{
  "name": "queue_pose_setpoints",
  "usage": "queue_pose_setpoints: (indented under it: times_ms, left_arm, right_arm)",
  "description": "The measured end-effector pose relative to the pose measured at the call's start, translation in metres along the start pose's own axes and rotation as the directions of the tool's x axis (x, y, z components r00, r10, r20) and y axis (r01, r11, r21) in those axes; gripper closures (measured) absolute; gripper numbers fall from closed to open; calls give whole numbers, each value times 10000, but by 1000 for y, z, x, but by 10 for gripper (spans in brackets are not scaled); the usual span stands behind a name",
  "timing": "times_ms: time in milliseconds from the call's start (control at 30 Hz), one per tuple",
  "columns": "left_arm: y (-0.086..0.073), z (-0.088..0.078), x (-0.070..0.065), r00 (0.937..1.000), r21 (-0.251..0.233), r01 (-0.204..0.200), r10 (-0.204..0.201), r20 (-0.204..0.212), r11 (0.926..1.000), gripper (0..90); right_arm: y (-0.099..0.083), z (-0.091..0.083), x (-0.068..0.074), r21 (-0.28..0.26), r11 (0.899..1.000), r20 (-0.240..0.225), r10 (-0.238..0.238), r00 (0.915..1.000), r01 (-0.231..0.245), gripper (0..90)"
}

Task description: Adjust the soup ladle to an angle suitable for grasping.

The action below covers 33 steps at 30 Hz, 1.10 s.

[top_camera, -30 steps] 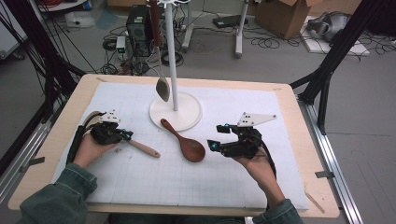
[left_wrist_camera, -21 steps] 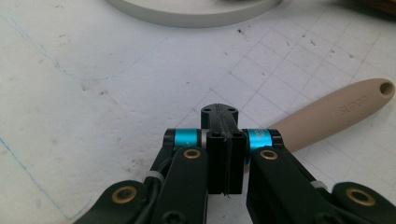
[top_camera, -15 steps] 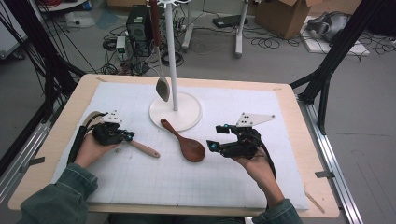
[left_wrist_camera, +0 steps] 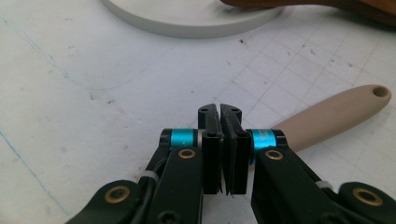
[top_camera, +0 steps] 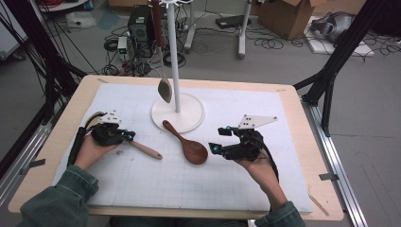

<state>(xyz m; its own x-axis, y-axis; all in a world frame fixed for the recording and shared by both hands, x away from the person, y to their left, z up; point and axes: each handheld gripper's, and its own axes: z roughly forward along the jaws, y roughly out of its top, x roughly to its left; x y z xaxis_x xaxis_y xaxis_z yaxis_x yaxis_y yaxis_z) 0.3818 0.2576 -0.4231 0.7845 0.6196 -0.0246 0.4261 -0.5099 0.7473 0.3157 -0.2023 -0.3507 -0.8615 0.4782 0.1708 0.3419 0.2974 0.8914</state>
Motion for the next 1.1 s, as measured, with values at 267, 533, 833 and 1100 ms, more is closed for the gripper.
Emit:
queue_pose_setpoints:
  times_ms: [267, 533, 833, 1100]
  left_arm:
    - [2, -5, 0, 9963, 101, -615, 608, 607, 9981, 762]
    - [1, -4, 1, 9831, 130, -1339, 1312, 1276, 9909, 619]
    - [-2, 6, 5, 9785, 351, -1400, 1328, 1577, 9895, 554]
    - [-4, 9, 5, 9725, 374, -1306, 1207, 1991, 9907, 509]
  right_arm:
    - [0, 3, 2, 136, 9999, -54, 12, 10000, -12, 290]
    - [-1, 4, 2, 222, 9998, -95, 7, 10000, -5, 291]
    - [-2, 7, 3, 307, 9995, -169, 35, 9999, -29, 291]
    - [-7, 9, 2, 261, 9996, -212, 114, 9997, -108, 291]
